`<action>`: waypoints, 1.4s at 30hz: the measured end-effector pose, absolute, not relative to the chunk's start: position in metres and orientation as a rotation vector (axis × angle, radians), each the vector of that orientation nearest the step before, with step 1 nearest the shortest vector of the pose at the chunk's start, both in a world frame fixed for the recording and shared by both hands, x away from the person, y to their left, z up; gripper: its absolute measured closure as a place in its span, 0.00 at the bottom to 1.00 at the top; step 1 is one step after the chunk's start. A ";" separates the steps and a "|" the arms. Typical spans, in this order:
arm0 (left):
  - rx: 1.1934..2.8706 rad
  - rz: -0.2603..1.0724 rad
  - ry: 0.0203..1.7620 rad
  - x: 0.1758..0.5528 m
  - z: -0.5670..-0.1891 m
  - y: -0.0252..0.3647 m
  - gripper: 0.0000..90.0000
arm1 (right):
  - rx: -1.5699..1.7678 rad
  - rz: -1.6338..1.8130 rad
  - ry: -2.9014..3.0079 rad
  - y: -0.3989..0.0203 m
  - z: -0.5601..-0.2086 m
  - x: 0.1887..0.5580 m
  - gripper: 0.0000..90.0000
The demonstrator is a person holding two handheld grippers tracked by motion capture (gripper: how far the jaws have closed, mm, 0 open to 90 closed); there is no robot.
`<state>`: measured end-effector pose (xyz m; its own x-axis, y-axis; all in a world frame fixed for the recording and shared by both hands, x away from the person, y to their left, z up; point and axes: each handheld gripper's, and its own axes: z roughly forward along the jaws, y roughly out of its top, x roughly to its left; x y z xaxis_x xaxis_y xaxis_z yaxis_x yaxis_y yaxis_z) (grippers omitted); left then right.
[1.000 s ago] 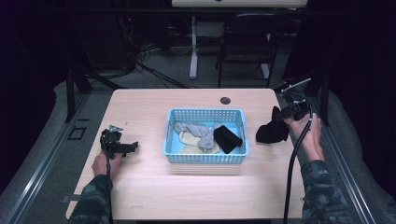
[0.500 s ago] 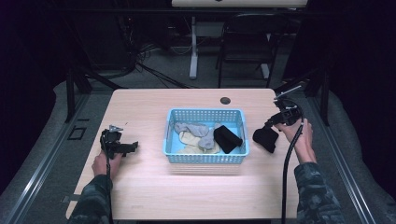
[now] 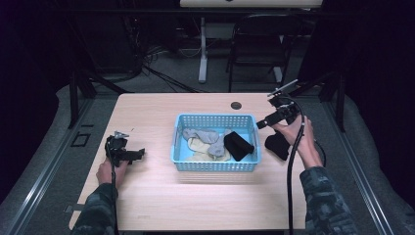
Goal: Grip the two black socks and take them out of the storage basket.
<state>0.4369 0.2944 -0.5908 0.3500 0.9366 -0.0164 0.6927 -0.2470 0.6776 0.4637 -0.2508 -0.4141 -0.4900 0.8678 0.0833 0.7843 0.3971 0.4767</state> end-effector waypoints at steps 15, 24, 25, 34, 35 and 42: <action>2.023 0.533 1.415 0.437 -0.591 0.294 0.00 | 1.336 0.567 2.661 -0.158 -0.459 0.479 0.11; 2.023 0.533 1.415 0.437 -0.591 0.294 0.00 | 1.378 0.464 2.697 -0.139 -0.496 0.488 0.06; 2.023 0.533 1.415 0.437 -0.591 0.294 0.00 | 1.378 0.464 2.697 -0.139 -0.496 0.488 0.06; 2.023 0.533 1.414 0.437 -0.591 0.294 0.00 | 1.406 0.380 2.679 -0.134 -0.515 0.493 0.07; 2.023 0.533 1.415 0.437 -0.591 0.294 0.00 | 1.415 0.381 2.680 -0.134 -0.518 0.493 0.07; 2.024 0.533 1.414 0.437 -0.591 0.294 0.00 | 1.434 0.319 2.660 -0.132 -0.526 0.496 0.20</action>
